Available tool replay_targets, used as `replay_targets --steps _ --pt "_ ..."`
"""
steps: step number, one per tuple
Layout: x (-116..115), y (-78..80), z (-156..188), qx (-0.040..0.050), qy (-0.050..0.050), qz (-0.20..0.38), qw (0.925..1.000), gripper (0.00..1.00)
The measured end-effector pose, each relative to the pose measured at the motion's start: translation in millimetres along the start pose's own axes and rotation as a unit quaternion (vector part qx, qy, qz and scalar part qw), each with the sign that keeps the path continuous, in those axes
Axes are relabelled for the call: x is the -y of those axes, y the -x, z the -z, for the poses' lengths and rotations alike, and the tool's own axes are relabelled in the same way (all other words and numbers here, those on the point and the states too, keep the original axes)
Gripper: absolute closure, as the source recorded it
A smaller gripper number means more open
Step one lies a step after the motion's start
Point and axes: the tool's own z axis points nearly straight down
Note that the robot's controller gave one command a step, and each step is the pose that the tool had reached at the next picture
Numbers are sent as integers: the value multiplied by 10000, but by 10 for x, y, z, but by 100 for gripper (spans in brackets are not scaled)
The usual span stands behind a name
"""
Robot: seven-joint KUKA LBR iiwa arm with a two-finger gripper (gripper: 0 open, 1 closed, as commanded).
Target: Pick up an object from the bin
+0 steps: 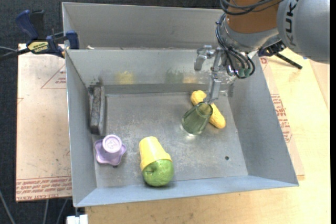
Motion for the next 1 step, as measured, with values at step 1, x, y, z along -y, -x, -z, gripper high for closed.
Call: replay_targets --steps 1 --pt "0 7 53 34 1 -1 10000 0"
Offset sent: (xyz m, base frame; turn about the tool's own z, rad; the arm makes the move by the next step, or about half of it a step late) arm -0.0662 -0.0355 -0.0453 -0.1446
